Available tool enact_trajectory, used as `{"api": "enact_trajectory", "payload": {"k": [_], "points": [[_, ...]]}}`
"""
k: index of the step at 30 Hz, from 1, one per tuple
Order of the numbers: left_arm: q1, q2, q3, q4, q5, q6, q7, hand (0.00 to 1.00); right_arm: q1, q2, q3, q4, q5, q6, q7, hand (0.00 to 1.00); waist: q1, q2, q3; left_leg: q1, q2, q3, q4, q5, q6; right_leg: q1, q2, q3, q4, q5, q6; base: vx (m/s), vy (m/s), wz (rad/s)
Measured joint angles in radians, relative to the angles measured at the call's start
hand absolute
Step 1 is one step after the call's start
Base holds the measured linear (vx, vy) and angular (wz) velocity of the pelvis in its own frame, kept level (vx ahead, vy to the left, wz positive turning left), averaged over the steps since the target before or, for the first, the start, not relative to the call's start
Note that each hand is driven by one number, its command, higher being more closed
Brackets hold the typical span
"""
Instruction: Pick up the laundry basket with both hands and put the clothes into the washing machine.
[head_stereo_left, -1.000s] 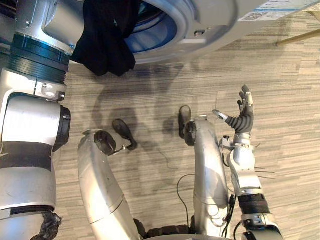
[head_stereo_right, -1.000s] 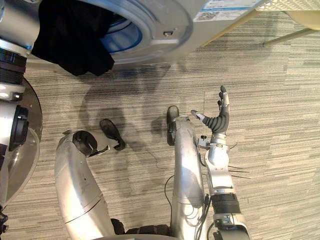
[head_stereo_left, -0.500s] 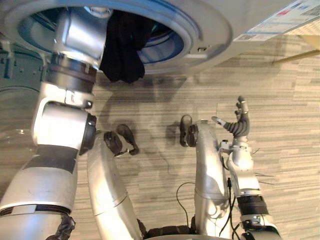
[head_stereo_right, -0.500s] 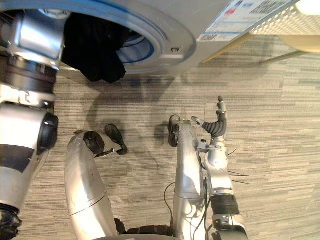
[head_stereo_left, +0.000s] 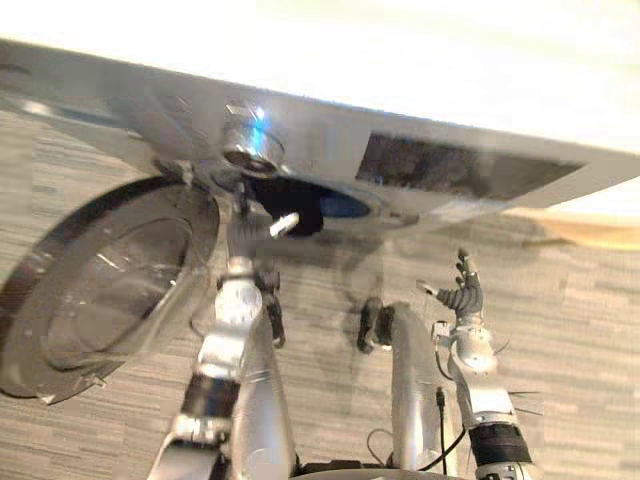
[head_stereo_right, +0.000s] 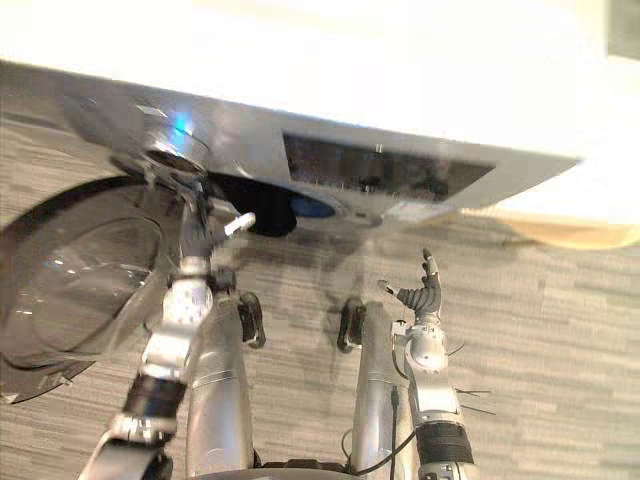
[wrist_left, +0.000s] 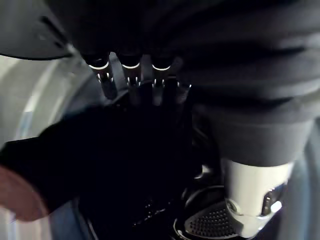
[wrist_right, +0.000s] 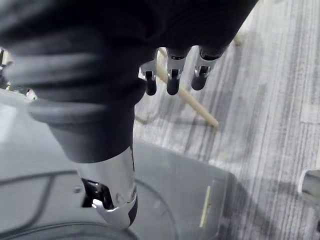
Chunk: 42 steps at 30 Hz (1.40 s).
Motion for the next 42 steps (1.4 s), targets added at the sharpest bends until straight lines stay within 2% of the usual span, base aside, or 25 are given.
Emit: {"api": "enact_trajectory", "payload": {"k": [3, 8, 10, 13, 16, 18, 19, 24, 28, 30, 33, 36, 37, 42], "points": [[0.084, -0.022, 0.066, 0.164, 0.001, -0.008, -0.025, 0.00, 0.045, 0.002, 0.009, 0.086, 0.001, 0.000, 0.016, 0.00, 0.011, 0.006, -0.072, 0.152, -0.027, 0.012, -0.156, 0.046, 0.003, 0.154, -0.007, -0.030, -0.136, 0.030, 0.013, 0.17, 0.003, 0.26], [0.119, -0.015, 0.138, 0.427, 0.006, 0.012, -0.031, 0.00, 0.058, 0.002, -0.001, 0.240, 0.009, 0.001, 0.025, 0.00, 0.011, 0.014, -0.122, 0.329, -0.045, 0.041, -0.333, 0.099, 0.008, 0.331, -0.002, -0.053, -0.317, 0.087, 0.036, 0.11, 0.035, 0.09], [0.122, -0.006, 0.151, 0.567, 0.012, 0.016, -0.048, 0.00, 0.053, -0.001, -0.022, 0.365, 0.009, 0.004, 0.039, 0.00, 0.010, 0.023, -0.172, 0.403, -0.050, 0.056, -0.446, 0.142, 0.010, 0.408, 0.021, -0.058, -0.455, 0.146, 0.049, 0.12, 0.071, -0.07], [0.118, 0.013, 0.154, 0.675, 0.054, 0.020, -0.053, 0.00, 0.032, -0.017, -0.050, 0.515, 0.009, 0.009, 0.042, 0.00, 0.006, 0.034, -0.197, 0.506, -0.070, 0.073, -0.620, 0.220, 0.016, 0.501, 0.040, -0.059, -0.630, 0.232, 0.064, 0.11, 0.072, -0.08], [0.117, 0.027, 0.164, 0.721, 0.089, 0.021, -0.069, 0.00, 0.028, -0.042, -0.061, 0.585, 0.008, 0.015, 0.045, 0.00, 0.004, 0.041, -0.204, 0.589, -0.087, 0.085, -0.726, 0.263, 0.021, 0.583, 0.051, -0.058, -0.749, 0.292, 0.075, 0.07, 0.066, -0.08], [0.119, 0.037, 0.172, 0.739, 0.107, 0.021, -0.070, 0.00, 0.029, -0.046, -0.070, 0.601, 0.007, 0.015, 0.058, 0.00, -0.003, 0.039, -0.212, 0.618, -0.097, 0.084, -0.756, 0.271, 0.025, 0.616, 0.050, -0.059, -0.787, 0.310, 0.080, 0.04, 0.067, 0.01], [0.119, 0.042, 0.174, 0.748, 0.116, 0.021, -0.070, 0.00, 0.029, -0.047, -0.076, 0.617, 0.007, 0.015, 0.061, 0.00, -0.016, 0.038, -0.223, 0.622, -0.104, 0.084, -0.764, 0.274, 0.028, 0.624, 0.048, -0.060, -0.805, 0.319, 0.083, 0.02, 0.076, 0.00], [0.115, 0.053, 0.169, 0.761, 0.117, 0.019, -0.071, 0.00, -0.010, -0.047, -0.076, 0.662, 0.009, 0.017, 0.062, 0.00, -0.017, 0.035, -0.226, 0.625, -0.124, 0.096, -0.797, 0.299, 0.039, 0.618, 0.050, -0.040, -0.841, 0.357, 0.089, -0.04, 0.038, -0.09], [0.053, 0.054, 0.168, 0.765, 0.102, 0.017, -0.068, 0.00, -0.065, -0.046, -0.068, 0.674, 0.013, 0.017, 0.059, 0.00, -0.018, 0.021, -0.169, 0.534, -0.124, 0.098, -0.725, 0.296, 0.050, 0.519, 0.038, -0.029, -0.775, 0.359, 0.088, -0.15, 0.034, -0.07], [-0.036, 0.053, 0.166, 0.754, 0.063, 0.016, -0.066, 0.00, -0.131, -0.057, -0.053, 0.671, 0.020, 0.017, 0.056, 0.00, -0.016, 0.015, -0.089, 0.400, -0.112, 0.090, -0.609, 0.271, 0.062, 0.408, 0.031, -0.020, -0.695, 0.359, 0.084, -0.25, 0.052, -0.05], [-0.108, 0.051, 0.140, 0.702, 0.008, 0.015, -0.042, 0.00, -0.147, -0.052, -0.047, 0.602, 0.040, 0.019, 0.036, 0.00, -0.016, 0.011, -0.012, 0.292, -0.092, 0.093, -0.467, 0.214, 0.069, 0.314, 0.024, -0.003, -0.591, 0.337, 0.078, -0.25, 0.060, -0.12], [-0.173, 0.050, 0.137, 0.618, -0.047, 0.006, -0.015, 0.00, -0.148, -0.041, -0.030, 0.507, 0.048, 0.021, 0.006, 0.00, -0.017, -0.002, 0.017, 0.155, -0.072, 0.093, -0.349, 0.176, 0.079, 0.173, 0.010, 0.010, -0.475, 0.298, 0.074, -0.23, 0.028, -0.12], [-0.215, 0.049, 0.136, 0.591, -0.071, 0.001, 0.002, 0.00, -0.159, -0.032, -0.026, 0.473, 0.057, 0.020, -0.010, 0.00, -0.015, -0.007, 0.038, 0.114, -0.064, 0.094, -0.317, 0.171, 0.081, 0.132, 0.010, 0.017, -0.447, 0.298, 0.074, -0.16, 0.007, -0.17], [-0.368, 0.028, 0.131, 0.540, -0.155, -0.013, 0.032, 0.00, -0.208, 0.002, 0.005, 0.332, 0.078, 0.019, -0.058, 0.00, -0.017, -0.014, 0.067, -0.102, -0.035, 0.081, -0.192, 0.157, 0.093, -0.074, 0.003, 0.017, -0.343, 0.296, 0.070, -0.12, 0.006, -0.16]]}}
